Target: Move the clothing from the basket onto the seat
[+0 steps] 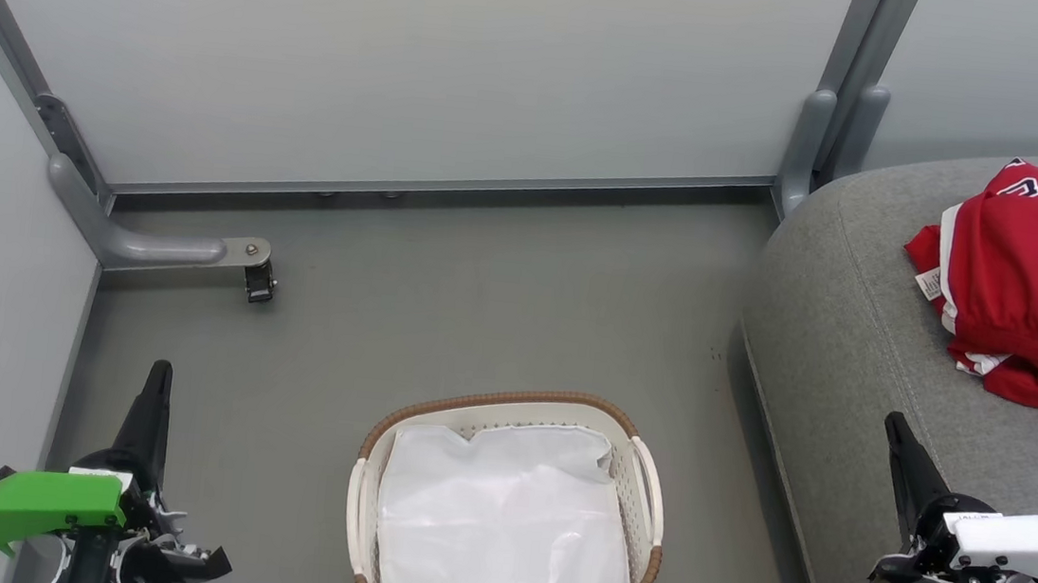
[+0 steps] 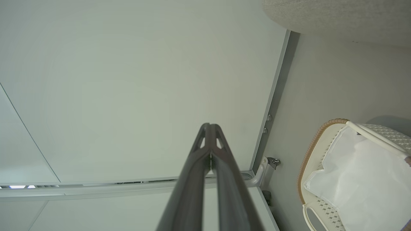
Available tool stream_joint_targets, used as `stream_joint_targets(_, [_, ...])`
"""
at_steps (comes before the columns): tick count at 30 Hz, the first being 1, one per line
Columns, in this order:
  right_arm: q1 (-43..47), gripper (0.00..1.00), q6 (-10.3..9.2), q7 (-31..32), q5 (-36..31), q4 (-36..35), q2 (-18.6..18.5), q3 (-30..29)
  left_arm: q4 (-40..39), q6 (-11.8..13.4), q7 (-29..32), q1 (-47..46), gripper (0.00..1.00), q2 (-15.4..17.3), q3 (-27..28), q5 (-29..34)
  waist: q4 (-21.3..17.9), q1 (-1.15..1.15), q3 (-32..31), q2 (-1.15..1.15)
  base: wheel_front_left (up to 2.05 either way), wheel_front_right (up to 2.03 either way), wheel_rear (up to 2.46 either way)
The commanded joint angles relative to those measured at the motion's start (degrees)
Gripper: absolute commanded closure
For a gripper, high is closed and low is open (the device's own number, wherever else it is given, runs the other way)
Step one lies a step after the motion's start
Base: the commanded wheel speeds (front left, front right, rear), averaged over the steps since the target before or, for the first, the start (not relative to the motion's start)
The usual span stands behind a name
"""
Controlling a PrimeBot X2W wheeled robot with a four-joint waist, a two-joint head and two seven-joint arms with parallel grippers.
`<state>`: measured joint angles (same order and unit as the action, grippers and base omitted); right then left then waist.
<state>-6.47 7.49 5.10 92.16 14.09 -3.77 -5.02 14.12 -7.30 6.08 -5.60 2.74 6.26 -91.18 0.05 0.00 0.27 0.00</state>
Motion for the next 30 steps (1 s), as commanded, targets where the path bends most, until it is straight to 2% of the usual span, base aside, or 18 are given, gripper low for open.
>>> stream_joint_targets(1, [0.76,1.00,0.00,0.58,1.56,-0.26,-0.11,-0.38,-0.12,-0.37,0.52,-1.03,1.00,0.43,0.34,-1.51,-0.04,0.00,-0.08,0.00,0.00,0.00,0.00])
stream_joint_targets(30, [0.70,1.00,0.00,0.94,0.89,-0.19,0.19,-0.79,-0.11,-0.33,0.64,-0.91,1.00,0.36,0.37,-1.28,-0.05,0.00,-0.09,0.00,0.00,0.00,0.00])
